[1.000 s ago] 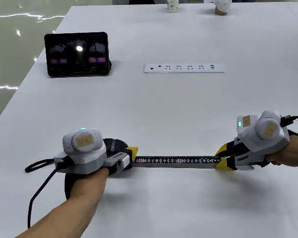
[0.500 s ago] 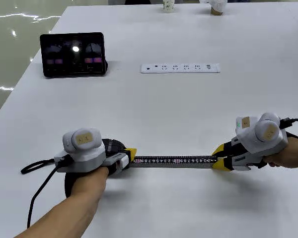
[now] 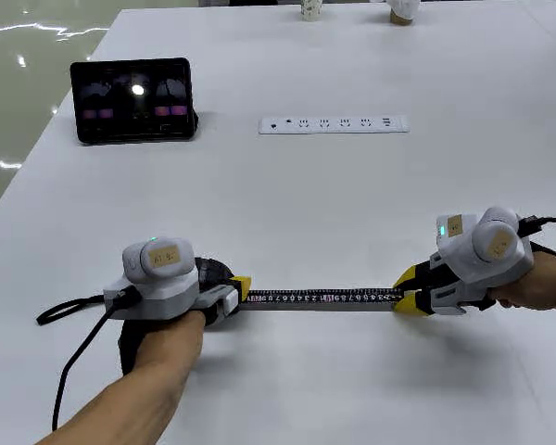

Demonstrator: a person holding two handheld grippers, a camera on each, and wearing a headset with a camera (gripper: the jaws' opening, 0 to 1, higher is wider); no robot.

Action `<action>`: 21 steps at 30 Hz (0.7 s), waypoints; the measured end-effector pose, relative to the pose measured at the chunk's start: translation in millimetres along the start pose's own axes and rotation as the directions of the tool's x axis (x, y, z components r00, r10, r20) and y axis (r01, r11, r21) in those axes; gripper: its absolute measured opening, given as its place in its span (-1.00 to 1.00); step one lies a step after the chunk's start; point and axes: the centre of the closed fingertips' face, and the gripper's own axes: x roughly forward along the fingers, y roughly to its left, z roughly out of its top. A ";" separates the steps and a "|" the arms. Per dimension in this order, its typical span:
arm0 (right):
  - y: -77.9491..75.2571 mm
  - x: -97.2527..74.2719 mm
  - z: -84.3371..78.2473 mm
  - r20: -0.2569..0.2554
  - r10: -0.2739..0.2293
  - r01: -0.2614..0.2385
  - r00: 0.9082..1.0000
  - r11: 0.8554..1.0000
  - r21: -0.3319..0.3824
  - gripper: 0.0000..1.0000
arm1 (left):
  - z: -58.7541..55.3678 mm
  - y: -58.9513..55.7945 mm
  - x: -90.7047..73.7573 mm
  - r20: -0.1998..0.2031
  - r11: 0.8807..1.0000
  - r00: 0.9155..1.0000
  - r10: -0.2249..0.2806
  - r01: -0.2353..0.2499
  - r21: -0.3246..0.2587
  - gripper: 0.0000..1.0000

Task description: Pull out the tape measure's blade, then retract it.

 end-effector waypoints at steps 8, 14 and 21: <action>0.8 -0.7 -0.3 -0.004 0.001 -0.001 1.000 1.000 -0.004 -0.78 | 0.1 -0.3 -1.2 0.001 1.000 1.000 0.003 -0.003 0.014 0.23; -0.1 -0.8 -1.5 -0.007 0.000 0.000 1.000 1.000 -0.005 -0.78 | 0.4 0.8 -1.1 0.001 1.000 1.000 0.003 -0.003 0.011 0.23; -0.5 -0.4 -2.1 -0.011 -0.002 0.002 1.000 1.000 -0.003 -0.78 | 0.6 1.3 -0.7 0.003 1.000 1.000 0.000 0.000 0.009 0.23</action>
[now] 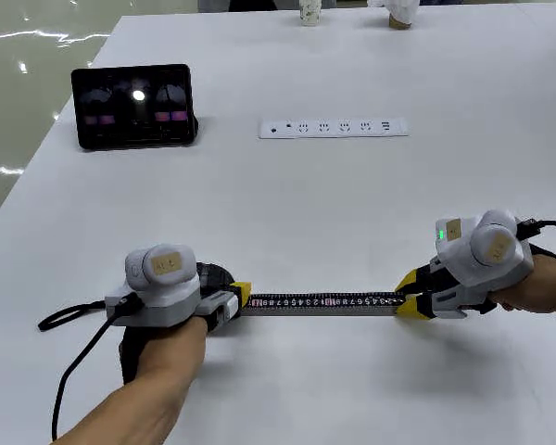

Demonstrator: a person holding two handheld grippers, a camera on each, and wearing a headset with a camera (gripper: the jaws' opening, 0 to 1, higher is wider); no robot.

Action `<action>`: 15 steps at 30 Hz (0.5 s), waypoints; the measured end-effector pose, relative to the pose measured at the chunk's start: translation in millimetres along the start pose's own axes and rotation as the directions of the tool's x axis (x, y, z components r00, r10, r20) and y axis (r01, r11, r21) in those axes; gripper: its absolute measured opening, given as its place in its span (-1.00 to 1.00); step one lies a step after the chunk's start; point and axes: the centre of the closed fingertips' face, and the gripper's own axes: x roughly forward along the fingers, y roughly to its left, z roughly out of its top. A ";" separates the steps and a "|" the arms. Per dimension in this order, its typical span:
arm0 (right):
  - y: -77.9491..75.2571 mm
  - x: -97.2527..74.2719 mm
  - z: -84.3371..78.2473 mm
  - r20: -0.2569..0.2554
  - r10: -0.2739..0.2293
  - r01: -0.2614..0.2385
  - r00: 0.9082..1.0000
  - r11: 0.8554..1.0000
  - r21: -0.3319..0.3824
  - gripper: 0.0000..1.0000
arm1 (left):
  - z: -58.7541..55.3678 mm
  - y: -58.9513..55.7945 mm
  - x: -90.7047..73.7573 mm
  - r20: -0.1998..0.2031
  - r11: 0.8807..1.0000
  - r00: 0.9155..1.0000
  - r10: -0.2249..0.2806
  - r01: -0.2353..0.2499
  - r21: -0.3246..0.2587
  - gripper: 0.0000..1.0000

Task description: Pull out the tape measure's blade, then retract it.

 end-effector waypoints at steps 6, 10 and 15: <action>-0.2 0.1 0.1 -0.004 -0.001 0.001 1.000 1.000 -0.004 -0.78 | -0.1 -0.6 -0.3 0.000 1.000 1.000 -0.002 0.002 -0.006 0.23; -0.3 0.4 0.2 -0.007 0.000 0.000 1.000 1.000 -0.006 -0.78 | 0.4 -0.9 -0.3 0.001 1.000 1.000 -0.004 0.004 -0.008 0.23; -0.5 0.4 -0.2 -0.017 0.002 -0.002 1.000 1.000 -0.017 -0.78 | 0.5 -0.9 0.1 -0.001 1.000 1.000 -0.006 0.006 -0.011 0.24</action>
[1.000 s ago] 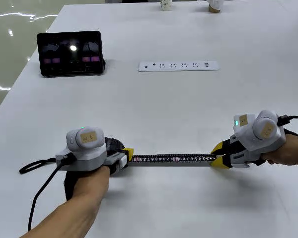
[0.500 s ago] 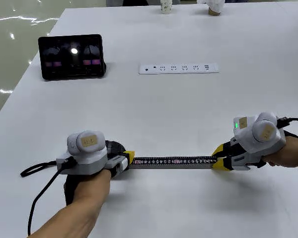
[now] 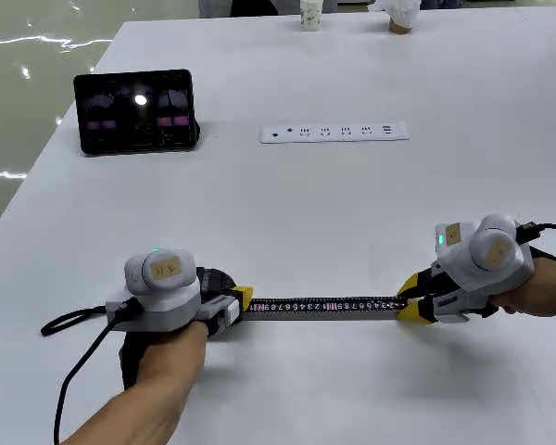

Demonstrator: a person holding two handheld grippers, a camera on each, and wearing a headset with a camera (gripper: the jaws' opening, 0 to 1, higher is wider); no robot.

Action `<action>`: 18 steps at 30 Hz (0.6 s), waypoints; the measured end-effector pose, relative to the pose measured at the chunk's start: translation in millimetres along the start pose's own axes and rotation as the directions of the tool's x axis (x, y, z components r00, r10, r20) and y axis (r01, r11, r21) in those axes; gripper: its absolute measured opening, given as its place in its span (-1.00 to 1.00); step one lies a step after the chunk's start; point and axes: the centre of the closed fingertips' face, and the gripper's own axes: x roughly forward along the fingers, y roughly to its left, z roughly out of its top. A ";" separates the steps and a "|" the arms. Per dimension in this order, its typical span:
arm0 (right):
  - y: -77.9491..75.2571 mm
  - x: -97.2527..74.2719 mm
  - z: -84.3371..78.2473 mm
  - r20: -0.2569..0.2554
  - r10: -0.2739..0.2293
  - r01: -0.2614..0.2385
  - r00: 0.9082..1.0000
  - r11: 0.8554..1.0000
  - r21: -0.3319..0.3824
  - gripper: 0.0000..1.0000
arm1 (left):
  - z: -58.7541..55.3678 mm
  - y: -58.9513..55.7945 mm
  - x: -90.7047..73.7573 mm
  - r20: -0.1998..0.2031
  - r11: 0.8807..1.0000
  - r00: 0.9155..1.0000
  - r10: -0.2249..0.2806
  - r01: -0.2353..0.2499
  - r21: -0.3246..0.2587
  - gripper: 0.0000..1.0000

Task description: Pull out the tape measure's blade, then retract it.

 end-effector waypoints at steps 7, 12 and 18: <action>0.3 0.5 0.3 -0.010 0.004 -0.004 1.000 1.000 -0.013 -0.78 | -0.2 -0.6 0.4 -0.003 1.000 1.000 -0.002 0.002 -0.002 0.24; 1.1 1.8 1.9 -0.012 0.006 -0.006 1.000 1.000 -0.018 -0.78 | -0.6 -0.7 0.3 -0.004 1.000 1.000 -0.003 0.003 -0.003 0.24; 2.0 5.6 8.0 -0.004 0.006 -0.007 1.000 1.000 -0.026 -0.78 | -1.1 -0.6 0.1 -0.008 1.000 1.000 -0.004 0.004 -0.006 0.24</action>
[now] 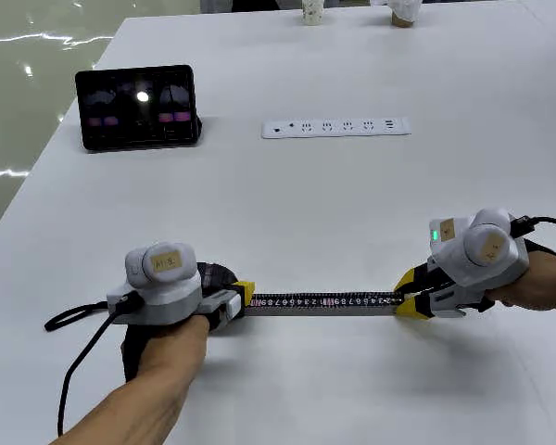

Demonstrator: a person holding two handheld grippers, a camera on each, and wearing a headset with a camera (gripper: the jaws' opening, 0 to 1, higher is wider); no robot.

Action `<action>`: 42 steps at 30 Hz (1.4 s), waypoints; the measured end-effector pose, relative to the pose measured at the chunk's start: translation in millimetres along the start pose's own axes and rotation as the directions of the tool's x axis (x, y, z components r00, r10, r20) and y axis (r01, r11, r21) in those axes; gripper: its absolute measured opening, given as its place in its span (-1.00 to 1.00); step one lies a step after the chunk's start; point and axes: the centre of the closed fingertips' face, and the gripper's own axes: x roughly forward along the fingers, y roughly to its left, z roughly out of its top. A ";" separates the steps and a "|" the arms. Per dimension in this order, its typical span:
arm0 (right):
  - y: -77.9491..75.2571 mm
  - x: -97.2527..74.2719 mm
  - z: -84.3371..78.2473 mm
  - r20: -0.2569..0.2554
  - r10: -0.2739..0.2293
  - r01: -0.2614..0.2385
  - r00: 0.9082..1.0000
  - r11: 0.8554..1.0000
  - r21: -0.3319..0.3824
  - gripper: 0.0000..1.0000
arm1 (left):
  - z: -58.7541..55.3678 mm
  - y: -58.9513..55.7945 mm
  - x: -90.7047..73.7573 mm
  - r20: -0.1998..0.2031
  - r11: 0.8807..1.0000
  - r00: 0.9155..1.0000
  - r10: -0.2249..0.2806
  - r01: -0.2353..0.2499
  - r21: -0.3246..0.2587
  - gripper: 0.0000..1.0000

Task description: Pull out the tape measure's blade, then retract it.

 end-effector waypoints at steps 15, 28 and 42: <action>2.6 4.5 9.1 0.007 0.000 0.000 1.000 1.000 0.005 -0.78 | 0.3 0.6 0.6 -0.004 1.000 1.000 -0.001 0.001 -0.006 0.25; 3.0 10.3 17.1 0.014 0.007 -0.007 1.000 1.000 0.004 -0.78 | 0.1 0.4 -0.2 -0.006 1.000 1.000 -0.005 0.005 -0.010 0.25; 3.2 14.0 22.6 0.013 0.010 -0.010 1.000 1.000 0.002 -0.78 | -0.1 0.6 0.2 -0.006 1.000 1.000 -0.007 0.007 -0.014 0.26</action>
